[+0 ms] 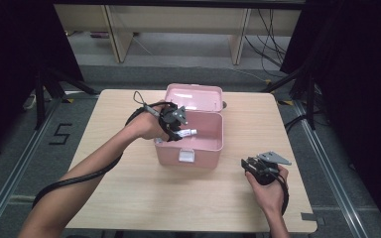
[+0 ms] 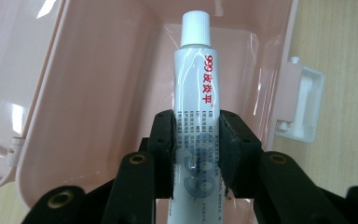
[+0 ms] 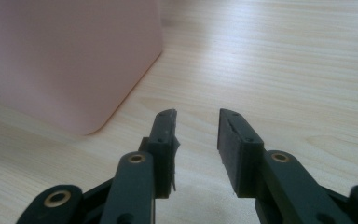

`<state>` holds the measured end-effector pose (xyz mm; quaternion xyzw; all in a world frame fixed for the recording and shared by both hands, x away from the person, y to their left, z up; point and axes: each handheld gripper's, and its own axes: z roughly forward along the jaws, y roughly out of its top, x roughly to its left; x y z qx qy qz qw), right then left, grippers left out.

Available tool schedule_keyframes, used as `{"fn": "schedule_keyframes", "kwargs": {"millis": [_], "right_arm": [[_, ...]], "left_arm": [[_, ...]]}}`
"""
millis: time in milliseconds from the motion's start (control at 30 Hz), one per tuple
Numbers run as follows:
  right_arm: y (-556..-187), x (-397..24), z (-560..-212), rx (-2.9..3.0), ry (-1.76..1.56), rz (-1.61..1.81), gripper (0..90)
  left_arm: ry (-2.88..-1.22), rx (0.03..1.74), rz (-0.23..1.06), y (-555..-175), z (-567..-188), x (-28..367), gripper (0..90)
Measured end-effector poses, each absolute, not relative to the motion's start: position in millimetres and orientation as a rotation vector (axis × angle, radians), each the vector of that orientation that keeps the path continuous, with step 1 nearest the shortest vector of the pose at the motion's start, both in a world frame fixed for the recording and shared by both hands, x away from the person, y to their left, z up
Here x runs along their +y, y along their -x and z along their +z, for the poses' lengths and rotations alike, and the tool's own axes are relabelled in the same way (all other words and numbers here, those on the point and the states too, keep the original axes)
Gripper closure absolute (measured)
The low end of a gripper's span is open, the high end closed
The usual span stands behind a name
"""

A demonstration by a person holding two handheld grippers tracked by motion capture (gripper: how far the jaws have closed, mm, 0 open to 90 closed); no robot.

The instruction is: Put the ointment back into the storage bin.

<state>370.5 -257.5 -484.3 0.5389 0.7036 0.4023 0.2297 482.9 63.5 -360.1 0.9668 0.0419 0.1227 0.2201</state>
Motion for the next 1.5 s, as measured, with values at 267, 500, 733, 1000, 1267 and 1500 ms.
{"fn": "schedule_keyframes", "kwargs": {"millis": [267, 500, 733, 1000, 1267, 1500], "right_arm": [[-370.5, -256.0, -484.9, 1.932, -1.494, 1.119, 67.9], [-370.9, -257.1, -485.0, 1.936, -1.488, 1.093, 67.9], [-371.3, -257.7, -485.1, 1.937, -1.476, 1.091, 67.9], [-370.7, -256.6, -485.0, 1.940, -1.490, 1.108, 67.9], [-370.7, -256.7, -485.3, 1.941, -1.492, 1.107, 67.9], [-370.1, -256.9, -484.7, 1.949, -1.494, 1.097, 67.9]], "left_arm": [[-2.685, 0.108, 0.324, -482.7, -363.0, 62.3, 68.0], [-2.685, 0.108, 0.310, -483.0, -366.6, 61.9, 68.0], [-2.698, 0.115, 0.301, -485.3, -370.7, 62.1, 68.0], [-2.704, 0.111, 0.286, -486.9, -373.6, 59.1, 68.0], [-2.710, 0.110, 0.274, -487.5, -376.1, 55.9, 67.9], [-2.718, 0.112, 0.266, -488.9, -379.0, 54.9, 67.9]]}}
